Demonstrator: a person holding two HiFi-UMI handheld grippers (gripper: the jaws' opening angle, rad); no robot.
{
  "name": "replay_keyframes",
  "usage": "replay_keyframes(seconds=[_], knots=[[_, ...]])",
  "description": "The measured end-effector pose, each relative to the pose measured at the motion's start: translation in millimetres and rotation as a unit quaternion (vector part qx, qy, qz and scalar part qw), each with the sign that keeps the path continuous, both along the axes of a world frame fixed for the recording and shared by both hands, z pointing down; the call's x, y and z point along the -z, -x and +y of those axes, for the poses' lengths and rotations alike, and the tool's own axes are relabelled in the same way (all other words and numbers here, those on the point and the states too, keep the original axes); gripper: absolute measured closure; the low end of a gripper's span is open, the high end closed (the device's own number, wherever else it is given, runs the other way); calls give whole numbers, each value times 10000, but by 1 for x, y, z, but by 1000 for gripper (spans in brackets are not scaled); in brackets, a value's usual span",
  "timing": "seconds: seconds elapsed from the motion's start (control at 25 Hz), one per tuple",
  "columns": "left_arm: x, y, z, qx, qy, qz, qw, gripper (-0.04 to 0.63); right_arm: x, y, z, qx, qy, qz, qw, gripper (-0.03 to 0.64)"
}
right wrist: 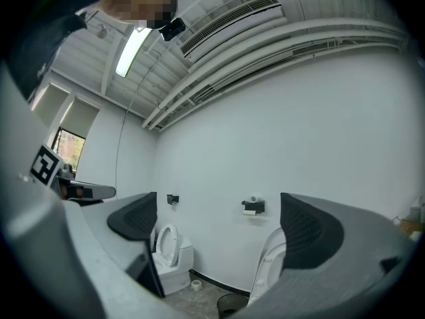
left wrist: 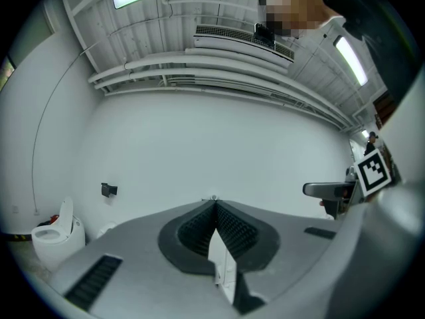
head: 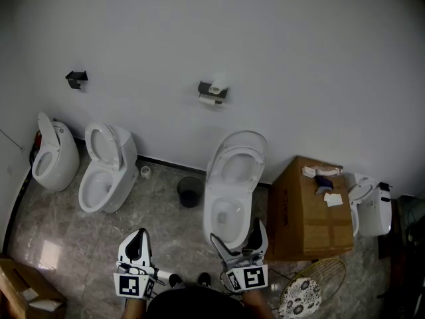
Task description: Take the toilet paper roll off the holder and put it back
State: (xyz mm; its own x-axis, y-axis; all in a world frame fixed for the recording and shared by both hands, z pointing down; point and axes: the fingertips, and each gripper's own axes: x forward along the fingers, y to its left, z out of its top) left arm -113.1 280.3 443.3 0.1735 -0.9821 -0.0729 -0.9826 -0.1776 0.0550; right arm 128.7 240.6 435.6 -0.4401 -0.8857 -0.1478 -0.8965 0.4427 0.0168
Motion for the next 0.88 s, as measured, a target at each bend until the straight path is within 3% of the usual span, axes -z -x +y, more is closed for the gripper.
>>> replay_keyframes(seconds=[0.44,0.56,0.88], knots=[[-11,16,18,-185,134,-28,9997,592,-1,11,14,-94,69,-57,9999,60],[-5,25,22,-61,24,8,10000,592,-4,17,21,-122,71,-71,9999,60],[-11,45,37,-19,186,-4,9998,592,-9,32,38,-212,91,-87,9997,60]])
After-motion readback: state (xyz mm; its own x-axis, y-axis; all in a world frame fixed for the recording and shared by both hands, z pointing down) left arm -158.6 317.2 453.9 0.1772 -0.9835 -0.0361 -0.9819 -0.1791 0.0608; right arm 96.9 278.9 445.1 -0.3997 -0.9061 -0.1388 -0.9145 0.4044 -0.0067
